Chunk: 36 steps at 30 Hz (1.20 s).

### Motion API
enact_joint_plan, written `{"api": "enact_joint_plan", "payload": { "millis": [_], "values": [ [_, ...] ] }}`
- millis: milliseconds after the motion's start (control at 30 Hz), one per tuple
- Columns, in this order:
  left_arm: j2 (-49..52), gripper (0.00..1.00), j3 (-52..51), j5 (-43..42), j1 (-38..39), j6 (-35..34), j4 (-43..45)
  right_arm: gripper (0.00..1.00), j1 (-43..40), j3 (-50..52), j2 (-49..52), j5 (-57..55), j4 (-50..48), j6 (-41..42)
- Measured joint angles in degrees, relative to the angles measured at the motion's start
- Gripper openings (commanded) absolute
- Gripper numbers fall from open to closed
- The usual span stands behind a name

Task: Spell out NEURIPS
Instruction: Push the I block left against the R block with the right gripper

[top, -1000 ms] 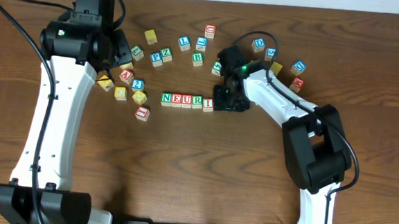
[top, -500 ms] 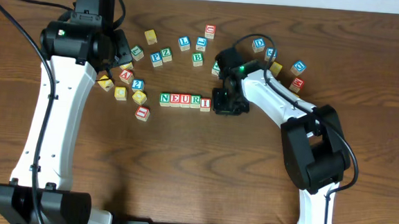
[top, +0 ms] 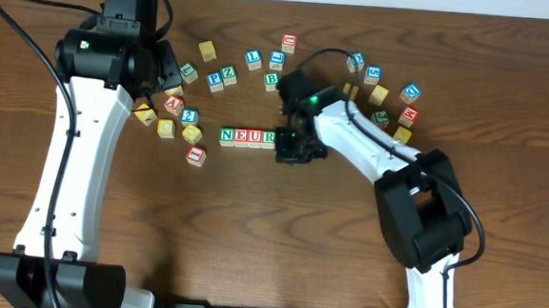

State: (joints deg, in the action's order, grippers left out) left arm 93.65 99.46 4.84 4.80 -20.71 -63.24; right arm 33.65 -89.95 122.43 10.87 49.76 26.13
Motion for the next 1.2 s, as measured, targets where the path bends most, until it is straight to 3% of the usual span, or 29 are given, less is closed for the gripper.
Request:
{"api": "enact_joint_plan", "payload": {
  "millis": [567,1000,1200],
  "values": [
    [0.0,0.43,0.0,0.0,0.0,0.0,0.0,0.01,1.0,0.0,0.0,-2.8,-5.1,0.4],
    [0.0,0.43,0.0,0.0,0.0,0.0,0.0,0.01,1.0,-1.0,-0.1,-3.0,-1.2,0.4],
    [0.0,0.43,0.0,0.0,0.0,0.0,-0.1,0.13,0.5,-3.6,-3.7,-3.0,0.9,-1.0]
  ]
}}
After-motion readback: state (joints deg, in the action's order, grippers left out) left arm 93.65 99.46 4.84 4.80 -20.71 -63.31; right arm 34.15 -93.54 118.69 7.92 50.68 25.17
